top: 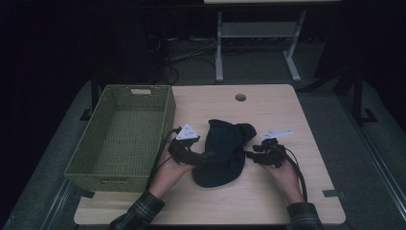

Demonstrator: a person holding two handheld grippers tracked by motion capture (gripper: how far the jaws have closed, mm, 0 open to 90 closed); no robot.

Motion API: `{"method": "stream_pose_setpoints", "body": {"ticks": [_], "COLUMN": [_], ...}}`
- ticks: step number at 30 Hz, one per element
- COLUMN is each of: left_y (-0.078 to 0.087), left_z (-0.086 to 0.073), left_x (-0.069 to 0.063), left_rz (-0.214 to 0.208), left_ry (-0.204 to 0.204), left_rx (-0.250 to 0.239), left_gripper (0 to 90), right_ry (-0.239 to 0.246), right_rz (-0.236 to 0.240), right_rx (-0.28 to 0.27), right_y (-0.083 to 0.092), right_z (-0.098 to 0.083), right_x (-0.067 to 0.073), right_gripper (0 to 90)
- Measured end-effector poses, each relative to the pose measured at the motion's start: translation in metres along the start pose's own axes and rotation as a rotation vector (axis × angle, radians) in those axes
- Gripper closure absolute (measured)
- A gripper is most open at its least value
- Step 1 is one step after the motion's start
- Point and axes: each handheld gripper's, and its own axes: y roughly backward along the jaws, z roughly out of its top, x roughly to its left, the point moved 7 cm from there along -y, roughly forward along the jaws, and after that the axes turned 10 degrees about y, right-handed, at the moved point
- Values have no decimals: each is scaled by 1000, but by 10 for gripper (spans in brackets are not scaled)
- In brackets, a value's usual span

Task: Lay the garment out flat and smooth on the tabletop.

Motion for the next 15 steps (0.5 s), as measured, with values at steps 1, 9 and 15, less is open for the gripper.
{"method": "stream_pose_setpoints", "body": {"ticks": [1,9,15], "left_y": [0,-1,-5], "left_z": [0,0,3], "left_x": [0,0,1], "left_rz": [-1,2,21], "left_ry": [2,-5,-23], "left_rx": [-1,0,2], "left_gripper": [154,154,162], "right_ry": [3,-29,2], "right_rz": [4,57,48], "right_rx": [2,13,27], "right_y": [-3,-25,-21], "right_z": [2,5,6], "right_x": [0,3,5], "right_gripper": [570,746,866]}}
